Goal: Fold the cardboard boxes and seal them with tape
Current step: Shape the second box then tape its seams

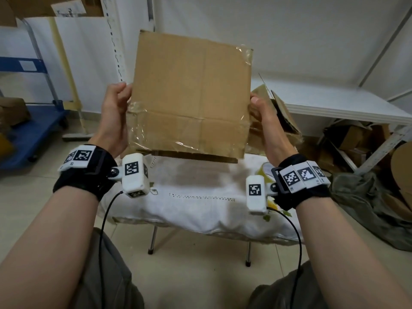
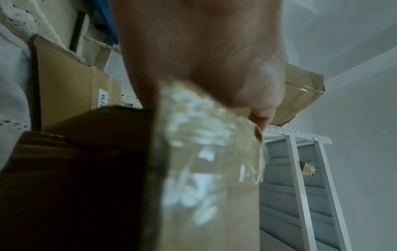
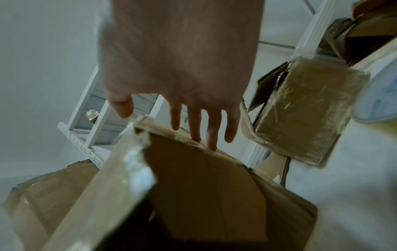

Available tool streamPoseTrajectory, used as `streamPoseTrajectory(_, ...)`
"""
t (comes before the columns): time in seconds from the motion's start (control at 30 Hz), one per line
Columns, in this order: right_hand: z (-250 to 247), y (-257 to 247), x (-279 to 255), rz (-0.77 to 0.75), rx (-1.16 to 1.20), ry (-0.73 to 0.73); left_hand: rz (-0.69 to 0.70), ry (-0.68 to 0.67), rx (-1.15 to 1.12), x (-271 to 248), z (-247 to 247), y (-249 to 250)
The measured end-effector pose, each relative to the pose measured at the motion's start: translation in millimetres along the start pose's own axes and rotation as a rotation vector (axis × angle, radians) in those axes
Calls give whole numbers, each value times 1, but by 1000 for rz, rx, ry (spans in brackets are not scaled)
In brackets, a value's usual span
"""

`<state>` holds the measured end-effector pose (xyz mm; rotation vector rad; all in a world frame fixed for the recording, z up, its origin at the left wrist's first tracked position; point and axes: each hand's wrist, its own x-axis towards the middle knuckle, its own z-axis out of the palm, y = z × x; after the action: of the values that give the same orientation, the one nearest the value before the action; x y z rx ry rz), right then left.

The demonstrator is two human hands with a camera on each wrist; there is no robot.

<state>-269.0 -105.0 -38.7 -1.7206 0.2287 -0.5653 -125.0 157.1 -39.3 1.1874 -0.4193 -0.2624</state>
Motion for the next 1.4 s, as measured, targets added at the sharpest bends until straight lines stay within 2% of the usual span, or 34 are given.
streamPoseTrajectory(0.13, -6, 4, 4, 50, 119, 63, -1, 1, 38, 1, -5, 1)
streamPoseTrajectory(0.27, -16, 3, 8, 62, 269, 101, -35, -68, 39, 4, -9, 3)
streamPoseTrajectory(0.4, -17, 6, 8, 109, 357, 43, -60, -115, 137, -1, -2, -3)
streamPoseTrajectory(0.6, -9, 15, 9, 189, 171, 9, -188, 32, 367, 0, 3, -12)
streamPoseTrajectory(0.73, -3, 21, 7, 275, 61, 13, -244, 57, 469, 4, 7, -24)
streamPoseTrajectory(0.97, -3, 26, 8, 380, 56, 65, -289, 51, 485, 3, 10, -37)
streamPoseTrajectory(1.13, 0, 40, 4, 466, 160, 50, -470, 8, 311, 0, 13, -40)
streamPoseTrajectory(1.27, 9, 47, 1, 439, 215, 24, -498, 4, 276, 1, 13, -40)
streamPoseTrajectory(1.4, 11, 44, 4, 447, 296, 11, -509, 65, 172, 5, 10, -40)
